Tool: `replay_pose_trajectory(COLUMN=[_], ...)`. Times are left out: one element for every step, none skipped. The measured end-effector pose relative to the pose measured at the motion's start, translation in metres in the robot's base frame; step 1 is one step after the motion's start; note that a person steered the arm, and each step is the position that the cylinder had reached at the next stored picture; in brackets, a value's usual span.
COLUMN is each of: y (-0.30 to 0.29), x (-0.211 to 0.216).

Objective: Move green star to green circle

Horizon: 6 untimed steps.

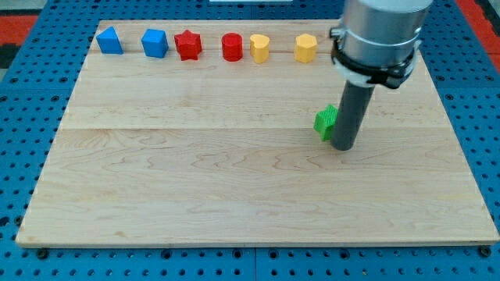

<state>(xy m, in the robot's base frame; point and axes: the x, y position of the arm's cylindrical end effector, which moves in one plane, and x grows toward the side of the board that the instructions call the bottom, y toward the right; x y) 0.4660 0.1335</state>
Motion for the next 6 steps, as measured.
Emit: replay_pose_trajectory(y=[0.001,0.003,-0.014,-0.044,-0.025,-0.011], x=[-0.040,-0.045,-0.027,-0.040,-0.083,-0.127])
